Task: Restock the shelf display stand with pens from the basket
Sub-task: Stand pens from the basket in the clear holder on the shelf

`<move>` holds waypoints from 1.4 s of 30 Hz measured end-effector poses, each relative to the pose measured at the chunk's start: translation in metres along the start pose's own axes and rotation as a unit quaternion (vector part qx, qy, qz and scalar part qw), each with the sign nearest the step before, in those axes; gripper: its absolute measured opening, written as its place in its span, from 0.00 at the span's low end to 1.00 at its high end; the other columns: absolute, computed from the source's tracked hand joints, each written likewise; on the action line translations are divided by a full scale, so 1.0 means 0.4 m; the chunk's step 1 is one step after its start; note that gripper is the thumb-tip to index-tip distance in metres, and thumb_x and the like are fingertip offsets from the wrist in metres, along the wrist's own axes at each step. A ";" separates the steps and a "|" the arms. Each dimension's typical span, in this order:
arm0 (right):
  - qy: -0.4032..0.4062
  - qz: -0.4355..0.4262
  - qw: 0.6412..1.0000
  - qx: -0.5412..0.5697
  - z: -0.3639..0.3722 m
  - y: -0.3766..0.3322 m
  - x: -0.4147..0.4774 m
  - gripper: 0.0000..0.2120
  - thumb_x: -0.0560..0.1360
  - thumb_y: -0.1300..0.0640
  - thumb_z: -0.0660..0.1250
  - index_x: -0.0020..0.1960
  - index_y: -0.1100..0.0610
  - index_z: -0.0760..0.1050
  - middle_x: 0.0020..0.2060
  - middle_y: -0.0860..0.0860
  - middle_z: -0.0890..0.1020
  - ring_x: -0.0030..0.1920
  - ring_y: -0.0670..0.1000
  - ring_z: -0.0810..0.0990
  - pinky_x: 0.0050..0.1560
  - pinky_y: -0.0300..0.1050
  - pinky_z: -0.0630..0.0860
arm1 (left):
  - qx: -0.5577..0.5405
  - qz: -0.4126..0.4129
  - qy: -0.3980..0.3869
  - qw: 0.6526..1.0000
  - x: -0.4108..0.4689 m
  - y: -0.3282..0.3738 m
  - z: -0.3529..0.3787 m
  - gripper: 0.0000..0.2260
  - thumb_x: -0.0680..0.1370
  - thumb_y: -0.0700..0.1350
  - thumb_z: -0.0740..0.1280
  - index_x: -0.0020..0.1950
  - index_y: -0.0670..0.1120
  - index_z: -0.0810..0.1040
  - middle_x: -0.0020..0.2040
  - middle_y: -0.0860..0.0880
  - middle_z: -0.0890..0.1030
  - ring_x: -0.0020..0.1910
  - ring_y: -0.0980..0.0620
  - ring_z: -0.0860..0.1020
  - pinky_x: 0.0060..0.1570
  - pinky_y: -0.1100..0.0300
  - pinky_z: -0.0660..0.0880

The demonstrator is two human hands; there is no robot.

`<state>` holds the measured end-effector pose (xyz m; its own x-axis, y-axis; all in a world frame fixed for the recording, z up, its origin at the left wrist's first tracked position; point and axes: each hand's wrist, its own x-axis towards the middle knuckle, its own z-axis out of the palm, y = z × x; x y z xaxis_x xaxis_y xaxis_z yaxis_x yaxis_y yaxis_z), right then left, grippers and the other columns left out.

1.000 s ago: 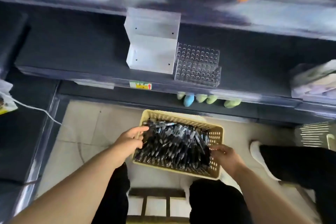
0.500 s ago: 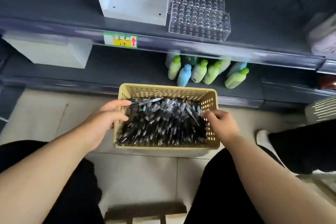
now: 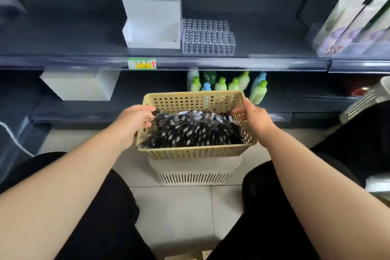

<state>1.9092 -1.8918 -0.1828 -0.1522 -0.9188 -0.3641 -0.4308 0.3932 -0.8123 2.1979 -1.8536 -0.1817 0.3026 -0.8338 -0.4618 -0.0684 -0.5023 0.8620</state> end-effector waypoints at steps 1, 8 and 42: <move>-0.017 0.010 1.000 -0.018 0.000 0.016 0.009 0.25 0.79 0.42 0.51 0.41 0.52 0.82 0.46 0.54 0.77 0.42 0.52 0.73 0.52 0.47 0.68 | 0.006 -0.012 -0.009 1.000 0.007 -0.004 0.002 0.11 0.75 0.36 0.63 0.53 0.46 0.80 0.49 0.43 0.80 0.47 0.46 0.77 0.46 0.57 0.74; -0.137 0.028 0.977 -0.159 0.052 0.032 0.162 0.26 0.81 0.44 0.46 0.52 0.57 0.80 0.37 0.50 0.72 0.40 0.51 0.71 0.53 0.46 0.69 | 0.035 -0.080 0.046 0.995 0.169 -0.059 0.055 0.10 0.77 0.35 0.60 0.49 0.46 0.79 0.43 0.46 0.75 0.43 0.50 0.72 0.40 0.61 0.71; -0.217 -0.208 0.833 -0.464 0.270 0.027 0.307 0.21 0.76 0.52 0.64 0.68 0.48 0.68 0.66 0.53 0.69 0.65 0.56 0.70 0.63 0.53 0.71 | 0.293 0.113 0.072 0.947 0.255 -0.061 0.127 0.14 0.76 0.40 0.62 0.59 0.52 0.77 0.61 0.51 0.77 0.58 0.51 0.74 0.56 0.58 0.69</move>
<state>1.9820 -1.9968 -0.2855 0.4311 -0.7919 -0.4325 -0.8991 -0.3365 -0.2800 2.1822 -1.9381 -0.2605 0.3418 -0.9161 -0.2096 -0.6494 -0.3915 0.6519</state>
